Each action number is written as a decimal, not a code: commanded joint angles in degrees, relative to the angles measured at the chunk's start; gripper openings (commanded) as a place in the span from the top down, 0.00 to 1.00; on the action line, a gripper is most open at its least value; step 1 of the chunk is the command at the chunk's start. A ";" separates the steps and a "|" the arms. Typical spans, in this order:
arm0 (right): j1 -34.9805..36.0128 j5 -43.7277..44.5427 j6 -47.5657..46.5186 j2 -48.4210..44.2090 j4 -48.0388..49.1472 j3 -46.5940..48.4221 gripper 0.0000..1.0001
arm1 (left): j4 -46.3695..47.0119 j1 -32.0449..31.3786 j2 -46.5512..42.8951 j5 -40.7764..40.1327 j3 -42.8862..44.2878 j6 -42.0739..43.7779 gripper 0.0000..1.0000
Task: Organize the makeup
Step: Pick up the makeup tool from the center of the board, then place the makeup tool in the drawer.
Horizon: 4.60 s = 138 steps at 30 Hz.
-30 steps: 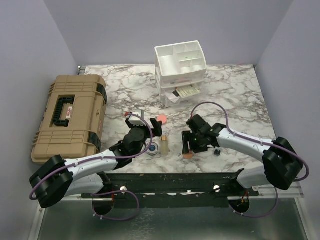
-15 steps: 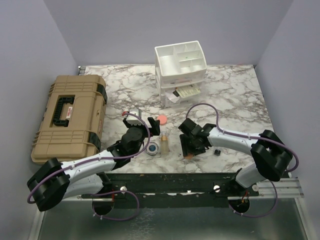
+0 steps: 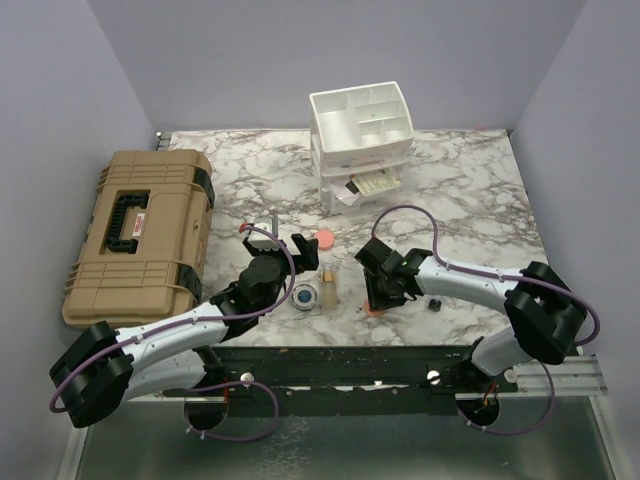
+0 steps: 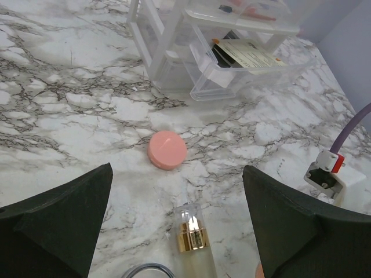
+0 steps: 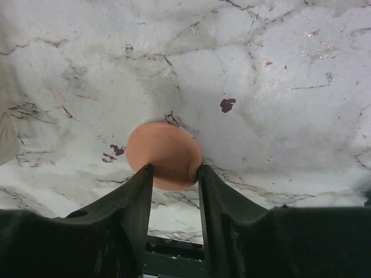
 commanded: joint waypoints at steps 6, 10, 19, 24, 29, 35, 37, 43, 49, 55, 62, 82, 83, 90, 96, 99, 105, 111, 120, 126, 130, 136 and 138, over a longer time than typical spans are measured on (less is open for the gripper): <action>0.34 2.06 0.66 -2.09 3.56 -0.26 0.67 | -0.63 0.30 -0.35 1.59 -0.40 -0.79 0.04; 0.34 1.74 0.53 -2.33 4.57 -0.54 0.73 | -0.59 0.30 -0.24 1.54 -0.32 -0.87 0.04; 0.34 0.22 -0.26 -2.30 6.46 -1.12 0.93 | -0.72 0.32 -0.15 1.72 -0.22 -0.99 0.04; 0.34 0.03 -0.49 -5.07 7.63 -1.08 0.99 | -0.81 0.35 -0.13 1.67 -0.31 -1.03 0.04; 0.34 2.74 -0.22 -9.62 8.82 -0.76 0.99 | -0.94 0.33 -0.69 1.37 -0.31 -0.84 0.04; 0.17 13.37 0.66 -13.64 7.82 1.84 0.99 | -1.58 0.30 -1.66 1.09 -0.43 -0.87 0.04; -0.24 15.39 0.32 -15.04 8.98 2.88 0.99 | -1.68 0.40 -1.92 1.23 -0.55 -1.15 0.04; -9.82 8.60 -1.70 -17.55 15.38 5.82 0.99 | -2.30 0.28 -1.98 2.53 -0.51 -1.49 0.04; -20.26 -2.61 0.09 -16.76 22.28 10.17 0.99 | -3.40 0.30 -2.64 3.50 -0.31 -1.84 0.04; -27.33 -11.05 6.15 -12.14 29.00 12.37 0.99 | -3.98 0.38 -2.84 4.96 -0.07 -1.98 0.04; -30.23 -12.83 11.44 -5.95 30.99 15.44 0.99 | -6.17 0.63 -1.95 7.70 1.36 -0.65 0.01; -32.42 -13.18 15.39 6.67 33.43 20.37 0.99 | -9.60 2.44 -1.37 11.91 5.30 1.05 0.01; -32.56 -13.76 15.12 7.60 32.03 21.54 0.99 | -9.68 2.49 -1.25 11.85 5.37 1.09 0.01; -33.36 -17.71 14.11 10.28 32.62 23.43 0.99 | -9.58 2.81 -1.83 9.03 5.54 0.31 0.01; -34.19 -17.54 13.84 12.37 30.96 25.33 1.00 | -9.72 3.39 -1.78 9.58 5.74 0.40 0.01; -34.29 -16.31 12.90 12.50 30.52 25.68 0.99 | -9.81 3.46 -1.40 10.00 6.02 0.31 0.01; -34.30 -14.35 11.07 13.26 28.36 27.47 0.99 | -10.37 3.70 -1.52 10.68 5.81 -0.72 0.01; -34.30 -14.20 10.52 13.29 27.05 27.55 0.98 | -10.49 3.85 -1.98 10.68 5.58 -1.04 0.01; -34.34 -14.01 11.58 12.49 27.83 25.07 0.97 | -10.25 3.85 -1.64 11.54 5.14 -2.10 0.01; -34.31 -13.99 10.25 14.15 26.10 28.24 0.97 | -10.09 3.94 -1.63 11.68 5.12 -2.47 0.01; -34.38 -11.45 9.83 15.04 24.88 30.44 0.94 | -10.29 3.91 -1.89 11.65 5.40 -2.12 0.01; -34.38 -12.49 9.46 16.02 24.95 31.96 0.89 | -10.43 3.96 -2.70 10.02 5.68 -1.32 0.01; -34.38 -12.37 9.30 16.44 23.84 32.92 0.79 | -10.93 3.87 -2.33 10.24 6.35 -0.86 0.01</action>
